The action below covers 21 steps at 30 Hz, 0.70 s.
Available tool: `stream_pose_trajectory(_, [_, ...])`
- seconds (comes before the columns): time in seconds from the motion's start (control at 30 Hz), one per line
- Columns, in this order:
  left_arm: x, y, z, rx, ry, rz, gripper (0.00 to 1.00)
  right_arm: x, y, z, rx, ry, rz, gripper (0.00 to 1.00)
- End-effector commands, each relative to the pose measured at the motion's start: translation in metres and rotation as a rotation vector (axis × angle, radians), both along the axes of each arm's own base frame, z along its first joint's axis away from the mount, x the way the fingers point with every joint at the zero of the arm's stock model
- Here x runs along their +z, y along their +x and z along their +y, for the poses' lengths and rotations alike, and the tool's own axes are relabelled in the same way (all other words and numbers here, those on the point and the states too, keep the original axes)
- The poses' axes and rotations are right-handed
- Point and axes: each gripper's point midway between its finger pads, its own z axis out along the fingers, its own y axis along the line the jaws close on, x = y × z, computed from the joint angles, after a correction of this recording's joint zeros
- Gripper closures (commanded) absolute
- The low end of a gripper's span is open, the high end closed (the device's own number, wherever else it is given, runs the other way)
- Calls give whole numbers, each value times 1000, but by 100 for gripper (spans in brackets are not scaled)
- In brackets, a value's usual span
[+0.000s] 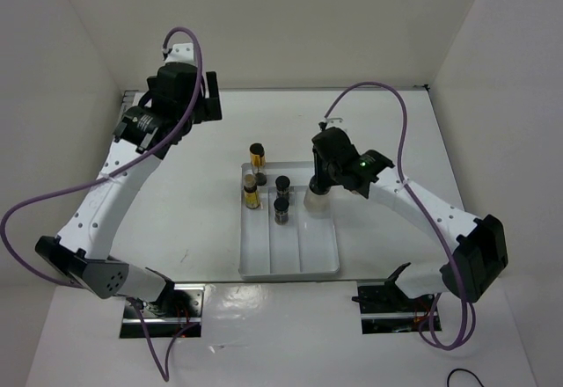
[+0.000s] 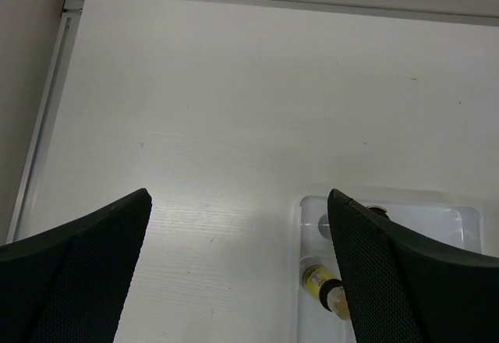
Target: Organize the condiment bottles
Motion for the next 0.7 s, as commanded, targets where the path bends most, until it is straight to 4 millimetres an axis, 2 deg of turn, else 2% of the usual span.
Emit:
stream_pose_trajectory(0.0, [13, -1, -1, -16, -28, -45, 0, 26, 14, 23, 11, 110, -108, 100])
stream_pose_trajectory(0.17, [9, -3, 0, -16, -24, -37, 0, 16, 18, 30, 20, 105, -101, 100])
stream_pose_trajectory(0.37, [7, -2, 0, -16, -24, -37, 0, -4, 26, 28, 5, 21, -92, 100])
stream_pose_trajectory(0.67, [5, 0, 3, -10, -15, -36, 0, -9, 37, 27, -2, -24, -115, 100])
